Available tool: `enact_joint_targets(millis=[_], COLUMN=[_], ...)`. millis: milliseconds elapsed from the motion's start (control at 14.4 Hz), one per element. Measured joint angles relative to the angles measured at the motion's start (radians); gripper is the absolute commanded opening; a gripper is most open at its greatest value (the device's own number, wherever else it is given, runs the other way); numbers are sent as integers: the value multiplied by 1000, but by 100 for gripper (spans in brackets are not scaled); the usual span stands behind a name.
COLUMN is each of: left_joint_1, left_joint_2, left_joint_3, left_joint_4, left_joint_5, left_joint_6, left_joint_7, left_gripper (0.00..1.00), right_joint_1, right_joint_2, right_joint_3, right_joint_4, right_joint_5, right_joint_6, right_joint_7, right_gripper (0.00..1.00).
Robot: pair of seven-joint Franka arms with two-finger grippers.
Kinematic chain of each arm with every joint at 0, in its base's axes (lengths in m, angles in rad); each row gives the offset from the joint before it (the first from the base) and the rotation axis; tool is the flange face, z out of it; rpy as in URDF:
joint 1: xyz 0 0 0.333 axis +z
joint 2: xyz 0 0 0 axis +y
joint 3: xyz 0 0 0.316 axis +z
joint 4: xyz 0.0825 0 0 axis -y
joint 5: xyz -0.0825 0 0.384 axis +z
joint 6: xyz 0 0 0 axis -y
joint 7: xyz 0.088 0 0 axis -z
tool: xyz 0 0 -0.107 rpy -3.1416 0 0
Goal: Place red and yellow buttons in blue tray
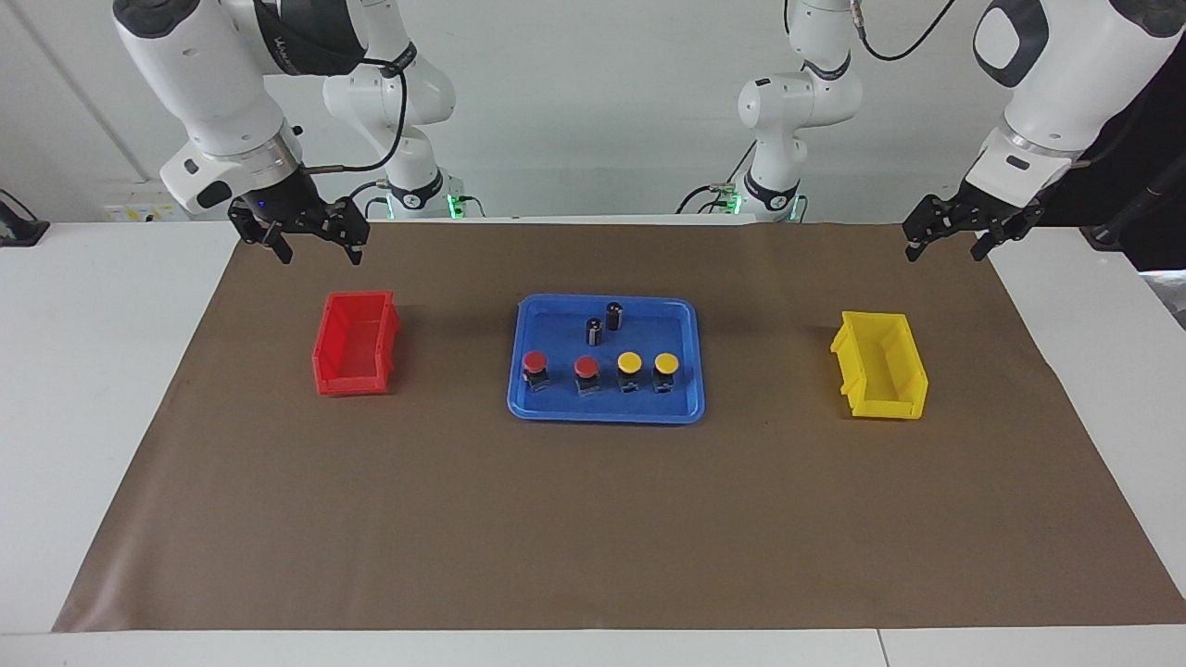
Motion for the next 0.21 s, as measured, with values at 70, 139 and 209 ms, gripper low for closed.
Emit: enact_joint_targets(millis=[70, 139, 209], left_joint_1=[0, 0, 0], left_joint_2=[0, 0, -1], left_joint_3=[0, 0, 0], left_joint_4=[7, 15, 22], left_joint_5=[0, 0, 0], left_joint_6=[-8, -18, -23], left_joint_7=[0, 0, 0], left_gripper=[99, 99, 99], right_joint_1=[0, 0, 0], right_joint_2=[0, 0, 0], right_joint_3=[0, 0, 0], right_joint_4=[0, -1, -1], right_joint_5=[0, 0, 0], right_joint_6=[0, 0, 0], right_joint_7=[0, 0, 0], right_gripper=[100, 100, 100])
